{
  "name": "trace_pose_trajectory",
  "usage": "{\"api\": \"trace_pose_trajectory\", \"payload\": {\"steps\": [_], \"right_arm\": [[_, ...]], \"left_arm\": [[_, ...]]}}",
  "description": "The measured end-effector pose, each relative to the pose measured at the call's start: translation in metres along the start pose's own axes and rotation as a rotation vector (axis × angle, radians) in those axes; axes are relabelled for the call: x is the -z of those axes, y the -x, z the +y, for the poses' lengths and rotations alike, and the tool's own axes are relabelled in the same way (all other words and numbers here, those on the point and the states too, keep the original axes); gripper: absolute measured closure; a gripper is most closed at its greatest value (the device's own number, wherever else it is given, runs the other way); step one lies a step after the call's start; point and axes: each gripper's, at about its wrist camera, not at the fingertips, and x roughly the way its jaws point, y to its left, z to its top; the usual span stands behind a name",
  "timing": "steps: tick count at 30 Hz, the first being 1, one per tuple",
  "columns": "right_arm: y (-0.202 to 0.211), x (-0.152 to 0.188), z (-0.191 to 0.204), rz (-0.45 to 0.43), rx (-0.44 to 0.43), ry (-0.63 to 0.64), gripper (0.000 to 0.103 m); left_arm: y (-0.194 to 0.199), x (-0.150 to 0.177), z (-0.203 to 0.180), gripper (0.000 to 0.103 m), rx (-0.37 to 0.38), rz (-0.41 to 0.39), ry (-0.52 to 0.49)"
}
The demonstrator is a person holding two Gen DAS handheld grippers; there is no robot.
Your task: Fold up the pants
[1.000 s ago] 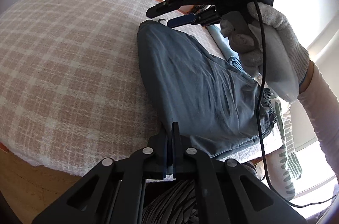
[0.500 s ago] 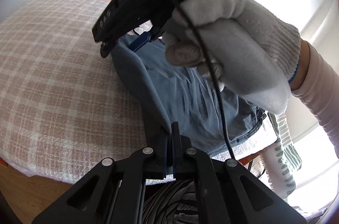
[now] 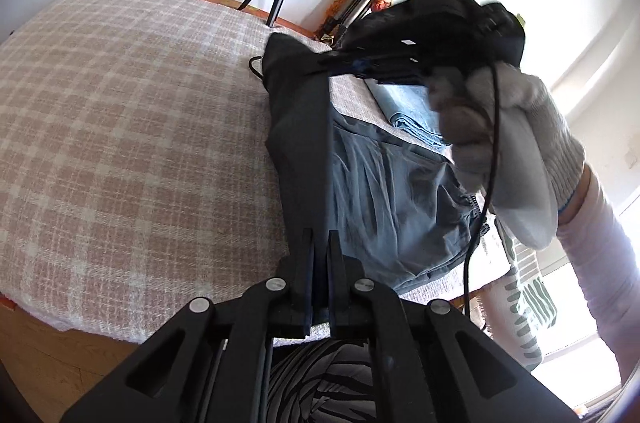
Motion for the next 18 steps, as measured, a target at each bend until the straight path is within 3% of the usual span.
{"api": "trace_pose_trajectory", "payload": {"steps": [9,12,15,17,18], "right_arm": [[0.060,0.031,-0.078,-0.145,-0.047,-0.156,0.100],[0.073,0.040,-0.109,-0.171,-0.105,-0.235,0.100],[0.066,0.046,-0.123,-0.143,-0.142,-0.268,0.098],[0.053,0.048,-0.123,-0.091,-0.141,-0.268,0.069],[0.045,0.050,-0.120,-0.076,-0.152,-0.257,0.061]], "left_arm": [[0.006,-0.008,-0.012,0.100,0.013,-0.008,-0.054],[0.002,-0.007,-0.030,0.100,0.048,-0.015,-0.119],[-0.011,-0.002,-0.052,0.100,-0.001,0.001,-0.221],[-0.017,-0.001,-0.056,0.100,-0.023,0.010,-0.236],[-0.018,-0.001,-0.056,0.100,-0.036,0.011,-0.238]]}}
